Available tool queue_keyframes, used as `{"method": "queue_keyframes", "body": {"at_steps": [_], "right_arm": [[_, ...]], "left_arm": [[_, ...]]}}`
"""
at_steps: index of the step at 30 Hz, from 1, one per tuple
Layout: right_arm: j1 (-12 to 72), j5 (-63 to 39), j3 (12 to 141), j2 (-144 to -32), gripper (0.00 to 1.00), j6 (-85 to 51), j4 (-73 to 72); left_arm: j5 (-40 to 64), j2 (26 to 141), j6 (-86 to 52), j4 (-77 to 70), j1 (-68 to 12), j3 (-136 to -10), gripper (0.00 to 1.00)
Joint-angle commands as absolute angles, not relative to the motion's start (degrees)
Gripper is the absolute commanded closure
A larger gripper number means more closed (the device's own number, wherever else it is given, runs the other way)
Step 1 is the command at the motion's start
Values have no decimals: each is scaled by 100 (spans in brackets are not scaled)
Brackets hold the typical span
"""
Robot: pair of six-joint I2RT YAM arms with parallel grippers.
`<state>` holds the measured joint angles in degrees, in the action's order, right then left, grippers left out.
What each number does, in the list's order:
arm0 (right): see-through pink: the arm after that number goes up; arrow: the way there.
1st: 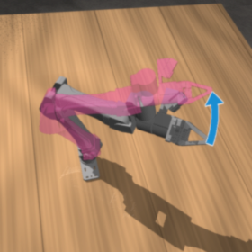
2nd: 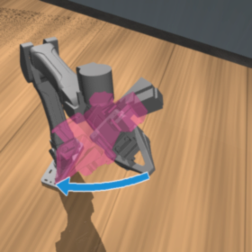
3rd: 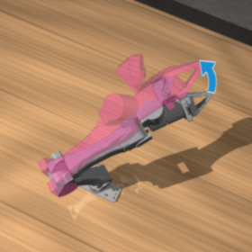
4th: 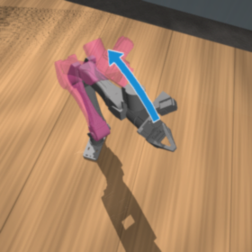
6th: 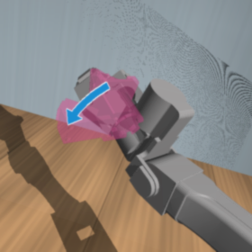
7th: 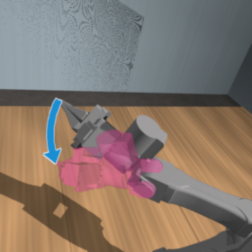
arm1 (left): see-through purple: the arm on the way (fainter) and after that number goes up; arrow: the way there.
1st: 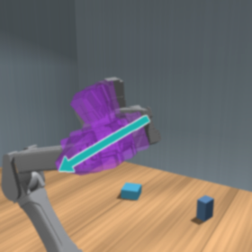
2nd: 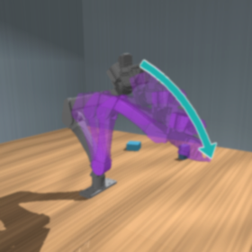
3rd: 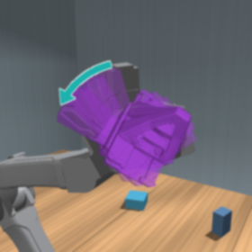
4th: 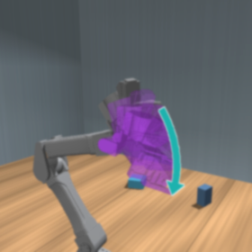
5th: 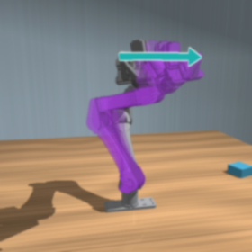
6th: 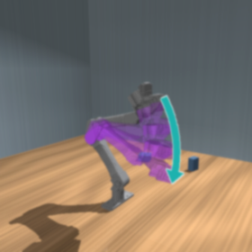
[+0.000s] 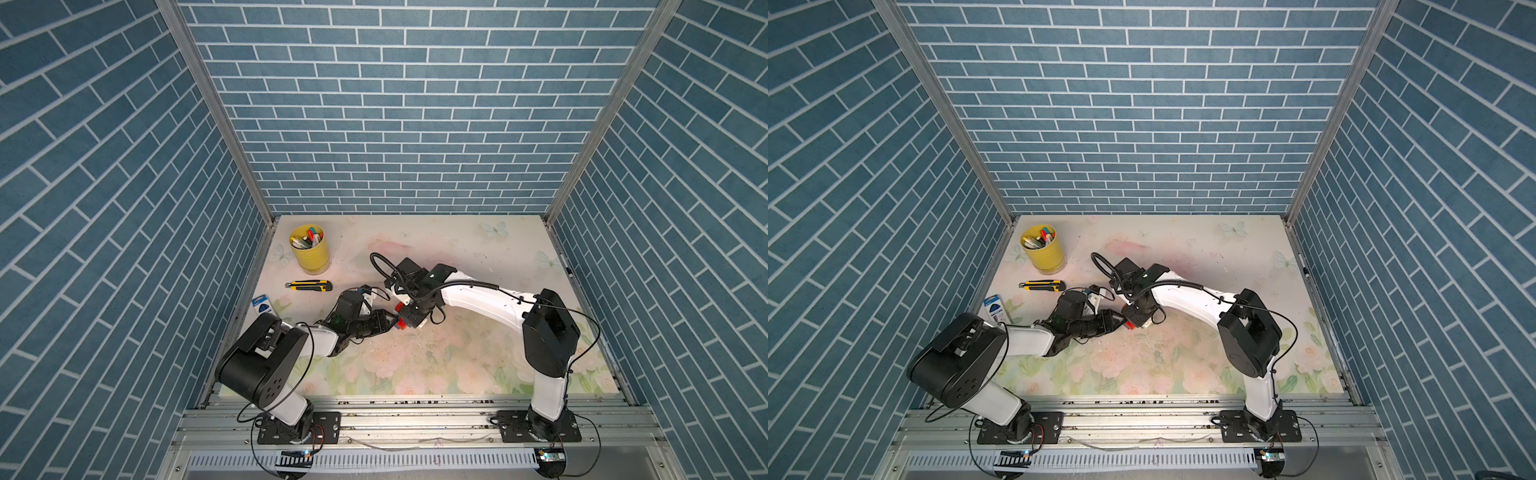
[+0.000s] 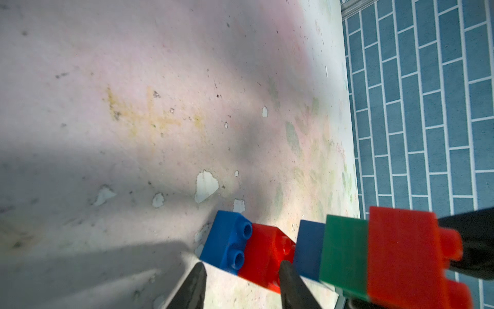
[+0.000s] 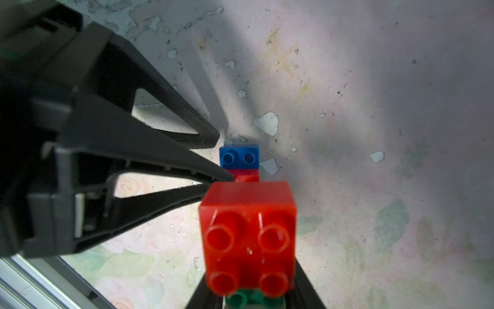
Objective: Assemble the letter y with lego
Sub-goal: Place the lego brick at the center of the board.
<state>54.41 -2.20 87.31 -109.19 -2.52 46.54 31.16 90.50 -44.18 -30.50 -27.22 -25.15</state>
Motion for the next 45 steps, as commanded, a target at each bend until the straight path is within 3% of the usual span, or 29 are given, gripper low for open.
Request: {"method": "queue_keyframes", "body": {"at_steps": [1,22,45], "right_arm": [[5449,-482,8662,-10971,70,-171,4821],[5336,-141,8725,-10627,70,-430,4822],[5328,-668,8520,-10853,70,-519,4601]], "left_arm": [[2494,9431,-4325,-1607,-2651,-2132,54],[2486,9431,-4324,-1594,-2653,-2132,54],[2442,9422,-4289,-1555,-2648,-2144,54]]}}
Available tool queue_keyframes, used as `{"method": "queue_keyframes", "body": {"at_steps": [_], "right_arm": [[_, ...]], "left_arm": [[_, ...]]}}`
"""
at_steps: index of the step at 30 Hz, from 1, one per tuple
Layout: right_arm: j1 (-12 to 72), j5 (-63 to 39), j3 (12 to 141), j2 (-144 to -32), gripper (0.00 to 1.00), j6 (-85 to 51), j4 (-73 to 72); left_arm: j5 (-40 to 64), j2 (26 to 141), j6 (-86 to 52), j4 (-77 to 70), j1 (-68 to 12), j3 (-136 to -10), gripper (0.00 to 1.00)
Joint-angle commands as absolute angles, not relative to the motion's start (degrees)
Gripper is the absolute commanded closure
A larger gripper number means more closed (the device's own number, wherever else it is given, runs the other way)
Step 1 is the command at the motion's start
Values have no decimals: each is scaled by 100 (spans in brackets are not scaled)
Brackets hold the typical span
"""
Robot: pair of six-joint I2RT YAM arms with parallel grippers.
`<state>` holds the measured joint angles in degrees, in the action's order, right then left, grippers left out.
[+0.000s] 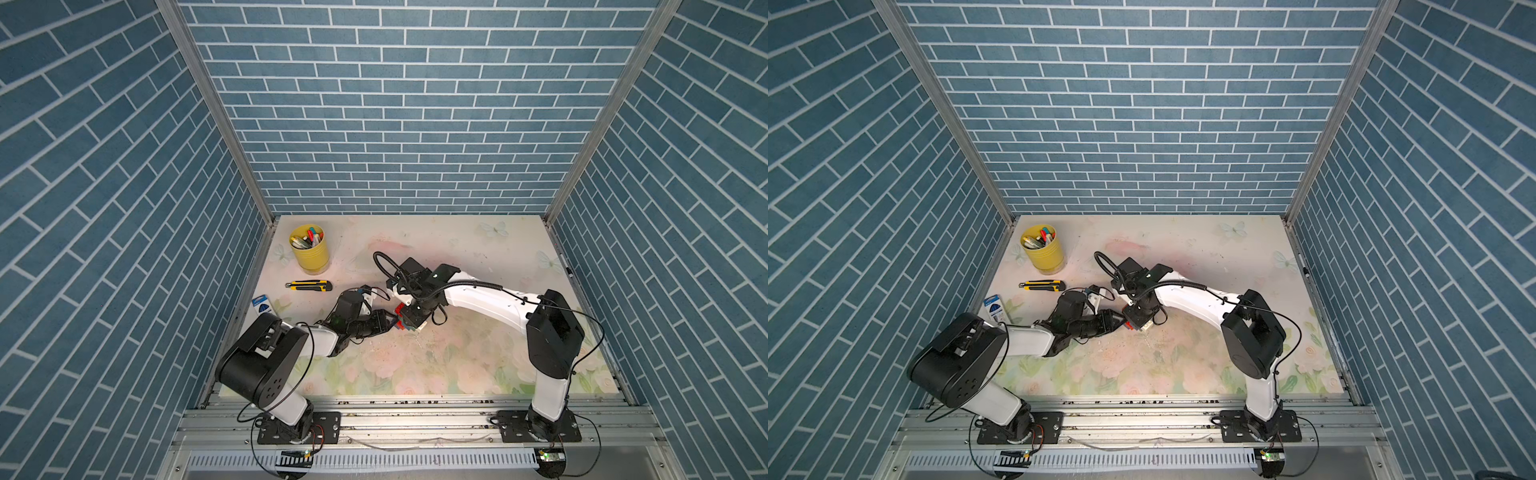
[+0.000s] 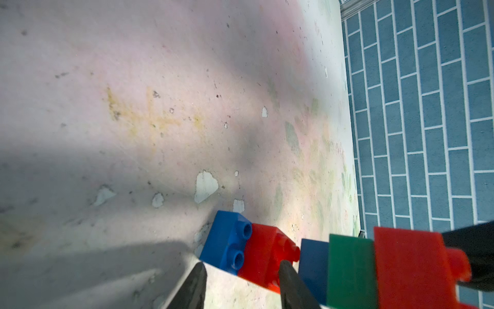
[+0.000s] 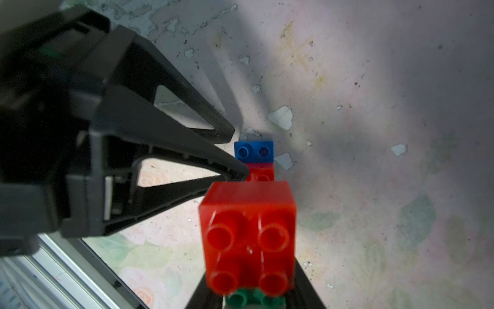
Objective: Assemble the letter y with lego
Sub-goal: Place the lego brick at the center of the board.
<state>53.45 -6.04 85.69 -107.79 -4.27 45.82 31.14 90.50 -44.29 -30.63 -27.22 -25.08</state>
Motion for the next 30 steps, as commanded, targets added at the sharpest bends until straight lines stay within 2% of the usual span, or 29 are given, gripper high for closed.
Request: {"method": "queue_keyframes", "body": {"at_steps": [1,30], "right_arm": [[5329,-668,8507,-10870,70,-526,4591],[5359,-152,8614,-11214,70,-291,4839]], "left_arm": [[2440,9422,-4289,-1552,-2650,-2145,54],[2448,9431,-4333,-1653,-2651,-2075,56]]}}
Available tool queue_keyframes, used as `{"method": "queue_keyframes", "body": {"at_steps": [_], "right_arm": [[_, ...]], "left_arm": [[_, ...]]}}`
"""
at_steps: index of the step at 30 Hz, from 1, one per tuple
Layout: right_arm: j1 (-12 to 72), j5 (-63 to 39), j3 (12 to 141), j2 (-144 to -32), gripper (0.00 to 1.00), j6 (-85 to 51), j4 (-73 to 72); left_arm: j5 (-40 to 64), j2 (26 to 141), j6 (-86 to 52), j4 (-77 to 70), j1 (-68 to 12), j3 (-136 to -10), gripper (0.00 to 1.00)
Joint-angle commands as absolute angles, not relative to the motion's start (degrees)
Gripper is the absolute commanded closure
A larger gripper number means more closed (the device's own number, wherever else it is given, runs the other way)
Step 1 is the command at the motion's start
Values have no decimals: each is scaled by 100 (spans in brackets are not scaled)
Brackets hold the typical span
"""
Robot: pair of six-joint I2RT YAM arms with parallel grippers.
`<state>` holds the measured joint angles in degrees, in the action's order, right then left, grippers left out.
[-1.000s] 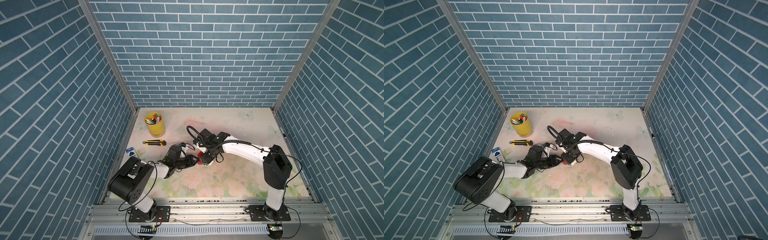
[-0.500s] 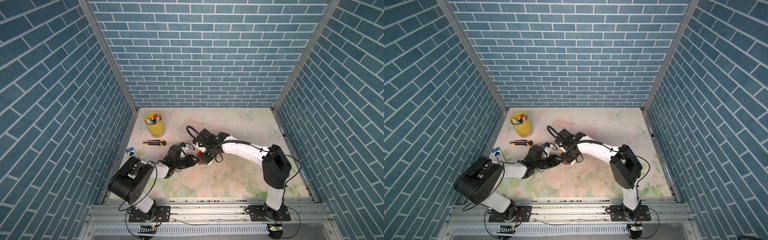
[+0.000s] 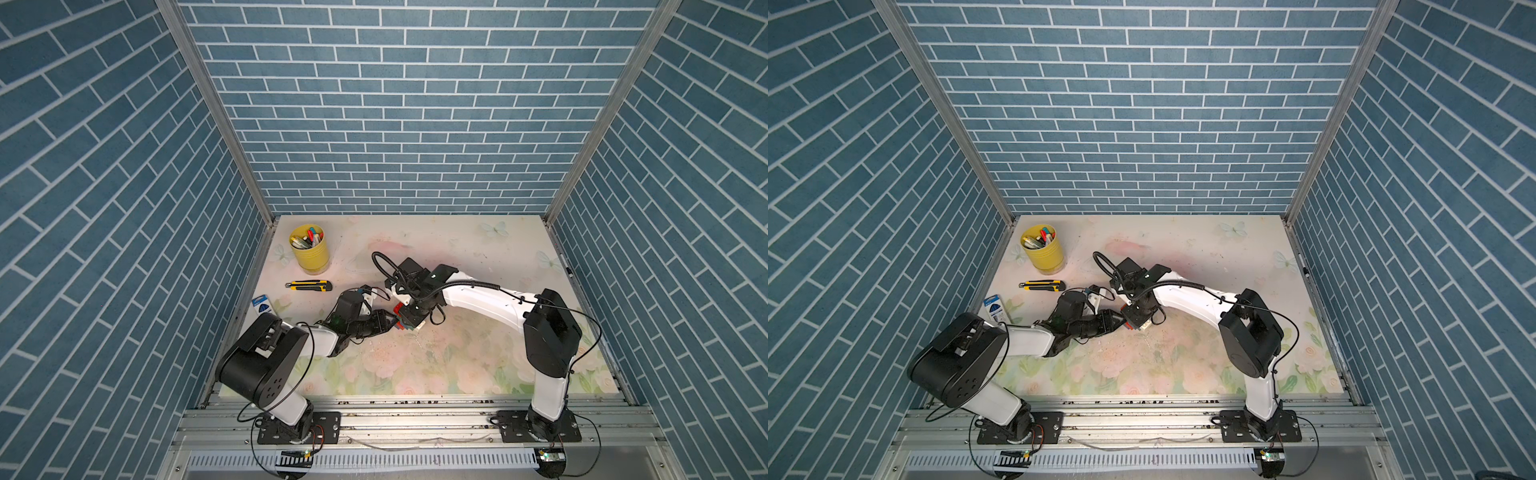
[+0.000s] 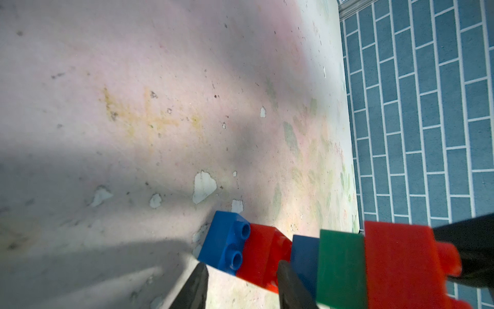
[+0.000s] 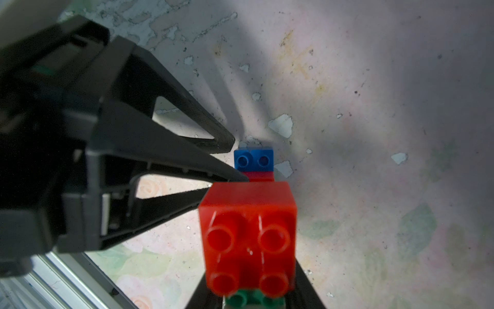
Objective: Assemble the letter y with lego
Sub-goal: Place the lego brick at the center of the board.
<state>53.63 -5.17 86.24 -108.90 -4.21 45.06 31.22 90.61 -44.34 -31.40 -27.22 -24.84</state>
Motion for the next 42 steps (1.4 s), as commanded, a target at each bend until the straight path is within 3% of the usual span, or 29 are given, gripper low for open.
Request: {"method": "queue_keyframes", "body": {"at_steps": [1,42], "right_arm": [[5361,-114,8622,-11228,70,-277,4855],[5362,433,8534,-10803,69,-132,4983]], "left_arm": [[2453,9426,-4335,-1676,-2652,-2074,56],[2498,9457,-4306,-1667,-2635,-2074,56]]}}
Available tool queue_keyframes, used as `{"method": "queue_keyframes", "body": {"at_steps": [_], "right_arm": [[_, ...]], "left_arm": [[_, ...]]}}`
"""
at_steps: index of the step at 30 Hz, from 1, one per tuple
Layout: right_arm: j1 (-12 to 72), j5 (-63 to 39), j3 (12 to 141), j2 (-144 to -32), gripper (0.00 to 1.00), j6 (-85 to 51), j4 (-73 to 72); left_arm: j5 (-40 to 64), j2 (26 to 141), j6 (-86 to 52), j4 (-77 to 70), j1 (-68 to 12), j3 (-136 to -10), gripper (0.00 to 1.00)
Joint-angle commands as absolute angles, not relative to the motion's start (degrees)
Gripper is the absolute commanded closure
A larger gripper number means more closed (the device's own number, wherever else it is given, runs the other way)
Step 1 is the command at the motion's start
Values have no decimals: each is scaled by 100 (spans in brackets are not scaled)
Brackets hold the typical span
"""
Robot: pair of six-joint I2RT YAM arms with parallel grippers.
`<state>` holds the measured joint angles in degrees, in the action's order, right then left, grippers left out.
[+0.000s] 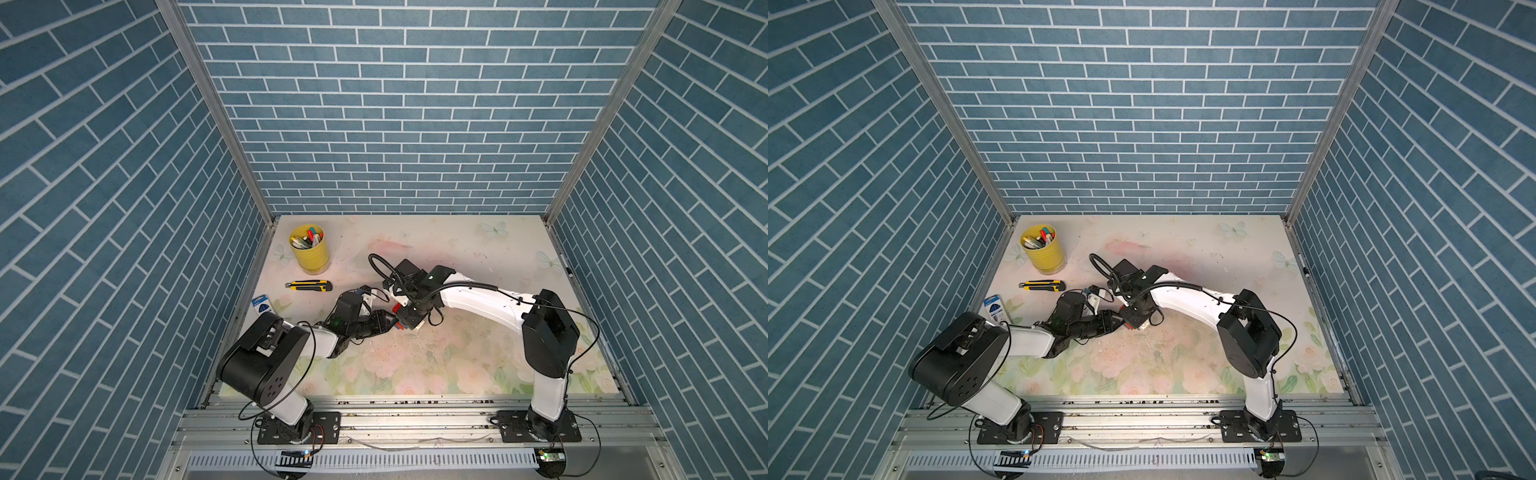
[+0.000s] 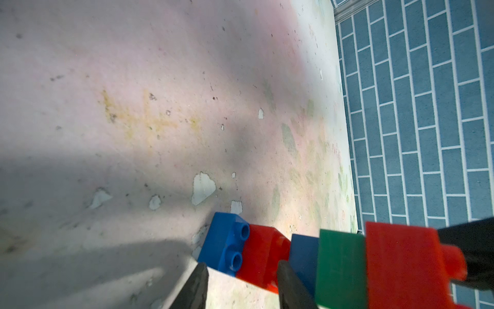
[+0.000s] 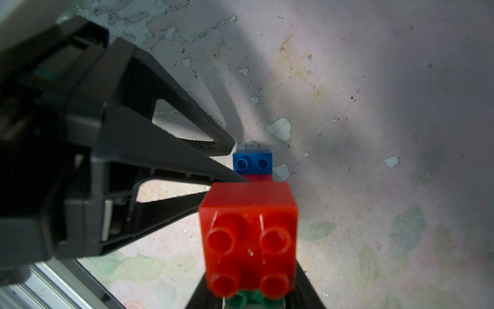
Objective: Assemble the letter y with lego
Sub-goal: Place the lego brick at the center of the board.
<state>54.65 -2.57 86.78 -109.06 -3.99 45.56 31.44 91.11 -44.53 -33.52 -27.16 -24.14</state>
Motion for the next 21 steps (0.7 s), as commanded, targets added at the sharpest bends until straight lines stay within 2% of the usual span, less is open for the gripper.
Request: {"method": "queue_keyframes", "body": {"at_steps": [1,21], "right_arm": [[5363,431,8530,-10785,69,-124,4994],[5361,-279,8392,-10666,69,-264,4506]], "left_arm": [[2492,9457,-4307,-1678,-2631,-2074,56],[2538,9526,-4316,-1782,-2634,-2046,56]]}}
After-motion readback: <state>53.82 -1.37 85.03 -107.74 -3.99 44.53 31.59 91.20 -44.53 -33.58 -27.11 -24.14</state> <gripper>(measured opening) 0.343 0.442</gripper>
